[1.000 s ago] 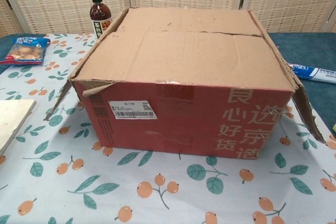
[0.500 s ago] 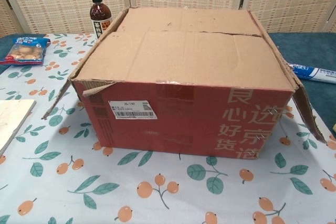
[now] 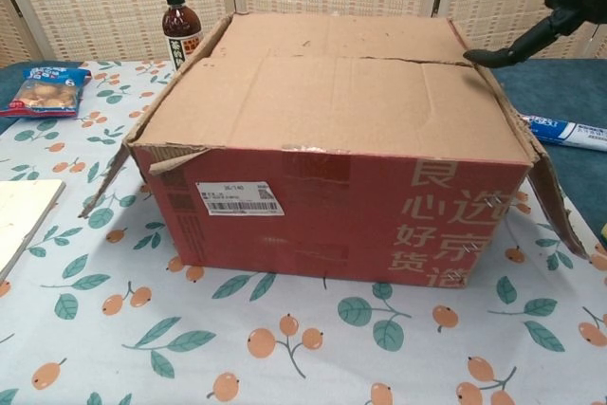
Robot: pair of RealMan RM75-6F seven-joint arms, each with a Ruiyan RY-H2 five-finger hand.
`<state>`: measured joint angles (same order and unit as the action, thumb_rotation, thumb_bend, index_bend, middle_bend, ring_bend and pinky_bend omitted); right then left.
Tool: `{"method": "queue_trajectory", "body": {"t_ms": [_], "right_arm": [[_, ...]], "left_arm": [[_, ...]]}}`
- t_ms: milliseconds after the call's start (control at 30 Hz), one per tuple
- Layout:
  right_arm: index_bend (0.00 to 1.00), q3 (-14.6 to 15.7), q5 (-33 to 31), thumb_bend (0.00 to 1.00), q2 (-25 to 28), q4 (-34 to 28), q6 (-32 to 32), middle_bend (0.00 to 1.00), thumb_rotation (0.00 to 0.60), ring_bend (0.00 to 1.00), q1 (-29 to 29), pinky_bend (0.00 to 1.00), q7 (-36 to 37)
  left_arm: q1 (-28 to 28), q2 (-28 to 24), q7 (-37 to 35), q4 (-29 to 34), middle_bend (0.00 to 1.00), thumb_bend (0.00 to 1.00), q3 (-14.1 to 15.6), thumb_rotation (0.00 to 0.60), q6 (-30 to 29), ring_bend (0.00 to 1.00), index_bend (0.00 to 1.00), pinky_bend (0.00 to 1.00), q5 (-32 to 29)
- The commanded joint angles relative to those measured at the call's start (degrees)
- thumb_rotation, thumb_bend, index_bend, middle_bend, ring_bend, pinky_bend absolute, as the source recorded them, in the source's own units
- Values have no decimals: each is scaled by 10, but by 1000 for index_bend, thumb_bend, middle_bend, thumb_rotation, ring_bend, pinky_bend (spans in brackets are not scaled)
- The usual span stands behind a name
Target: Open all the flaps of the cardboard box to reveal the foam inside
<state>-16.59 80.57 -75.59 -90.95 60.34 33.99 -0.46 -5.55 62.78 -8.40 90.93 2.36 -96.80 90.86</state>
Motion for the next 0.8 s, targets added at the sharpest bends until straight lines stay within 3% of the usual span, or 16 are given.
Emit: {"method": "queue_trajectory", "body": {"t_ms": [33,400,800], "right_arm": [[0,-5,-15,377,-15,15,-17,0,600,0,19,0,-14],[0,-7,-51,377,-80,88,-43,0,600,0,73,0,-56],[0,-17,-85,377,-105,119,-60,0,600,0,102,0,-39]], "left_arm": [[-2,-6,-23,-14,0,445,-9,600,10,0,0,0,-7],[5,-15,-70,-28,0,445,-26,600,27,0,0,0,-27],[11,-15,-72,-30,0,446,-34,600,29,0,0,0,-18]]}}
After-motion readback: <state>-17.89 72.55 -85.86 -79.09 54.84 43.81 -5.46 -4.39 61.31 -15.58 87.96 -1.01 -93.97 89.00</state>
